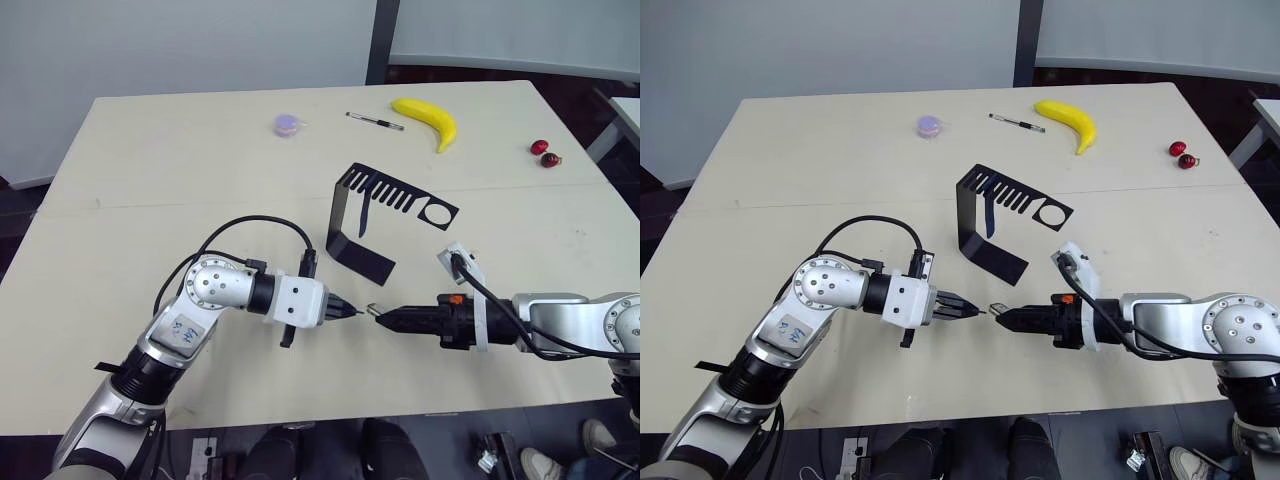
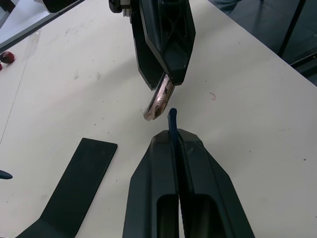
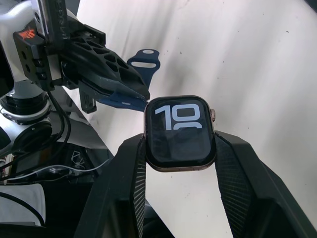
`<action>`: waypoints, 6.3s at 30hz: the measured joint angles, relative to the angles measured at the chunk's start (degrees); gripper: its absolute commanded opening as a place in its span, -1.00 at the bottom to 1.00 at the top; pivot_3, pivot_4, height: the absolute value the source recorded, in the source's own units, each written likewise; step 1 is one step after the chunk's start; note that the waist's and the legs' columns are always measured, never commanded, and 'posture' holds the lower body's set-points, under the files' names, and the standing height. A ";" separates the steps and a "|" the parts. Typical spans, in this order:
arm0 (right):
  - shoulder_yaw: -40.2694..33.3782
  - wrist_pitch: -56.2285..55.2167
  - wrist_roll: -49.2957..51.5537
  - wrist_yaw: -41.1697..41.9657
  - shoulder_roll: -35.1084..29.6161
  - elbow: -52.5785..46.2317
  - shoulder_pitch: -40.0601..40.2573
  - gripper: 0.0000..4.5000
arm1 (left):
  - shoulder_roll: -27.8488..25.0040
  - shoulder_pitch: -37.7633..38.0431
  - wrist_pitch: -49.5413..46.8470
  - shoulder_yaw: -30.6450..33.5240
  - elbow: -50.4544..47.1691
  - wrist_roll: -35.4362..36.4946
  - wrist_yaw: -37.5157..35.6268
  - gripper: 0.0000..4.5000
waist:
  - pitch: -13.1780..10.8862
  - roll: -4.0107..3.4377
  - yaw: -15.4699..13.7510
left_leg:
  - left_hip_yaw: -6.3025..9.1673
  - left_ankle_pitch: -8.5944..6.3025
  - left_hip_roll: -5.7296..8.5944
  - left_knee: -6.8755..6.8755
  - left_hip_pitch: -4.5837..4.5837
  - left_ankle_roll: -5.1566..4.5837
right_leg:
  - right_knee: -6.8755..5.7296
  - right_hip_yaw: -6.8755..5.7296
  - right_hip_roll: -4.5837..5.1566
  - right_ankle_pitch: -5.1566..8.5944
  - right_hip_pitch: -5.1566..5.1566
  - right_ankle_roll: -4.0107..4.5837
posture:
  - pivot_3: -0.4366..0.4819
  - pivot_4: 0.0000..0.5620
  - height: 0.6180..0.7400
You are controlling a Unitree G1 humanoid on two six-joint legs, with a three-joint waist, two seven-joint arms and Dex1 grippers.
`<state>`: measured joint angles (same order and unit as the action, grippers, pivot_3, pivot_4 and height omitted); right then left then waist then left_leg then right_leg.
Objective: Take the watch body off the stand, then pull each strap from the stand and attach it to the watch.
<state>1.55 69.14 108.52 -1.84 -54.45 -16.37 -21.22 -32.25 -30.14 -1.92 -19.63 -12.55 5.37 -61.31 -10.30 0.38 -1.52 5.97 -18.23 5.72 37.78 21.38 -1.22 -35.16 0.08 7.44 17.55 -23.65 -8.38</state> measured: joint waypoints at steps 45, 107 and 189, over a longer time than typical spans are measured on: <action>0.53 -1.65 -0.44 0.07 -2.44 -1.31 0.00 -0.34 | 2.24 -0.51 0.05 0.16 1.88 -1.04 0.18 -1.00 | 0.00 0.00 -0.04 | 0.00 -0.01 0.00 0.03 0.04 -0.01 | 0.03 -0.02 -0.01 0.00 0.00 0.00 | -0.05 -0.47 1.00; 1.88 -2.79 0.19 0.08 -3.09 -1.32 -0.08 -0.34 | 2.89 -0.90 -1.87 0.18 1.33 -1.01 0.24 -1.00 | 0.00 0.00 -0.04 | 0.01 -0.01 0.00 0.04 0.04 -0.02 | 0.03 -0.03 0.00 0.00 0.00 -0.01 | -0.05 -0.47 1.00; 2.17 -1.69 -4.15 0.12 -2.71 -0.83 -5.06 -0.34 | 7.21 -3.81 0.01 -0.12 6.90 -4.62 0.61 -1.00 | 0.00 0.00 -0.05 | 0.01 -0.02 -0.01 0.08 0.06 -0.03 | 0.03 -0.05 -0.01 -0.01 0.00 -0.01 | -0.05 -0.47 1.00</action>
<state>3.73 67.45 104.37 -1.72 -57.16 -17.20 -26.28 -25.03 -33.95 -1.91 -19.75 -5.66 0.76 -60.69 -10.30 0.39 -1.58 5.98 -18.25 5.72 37.87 21.45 -1.24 -35.14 0.03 7.43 17.54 -23.65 -8.39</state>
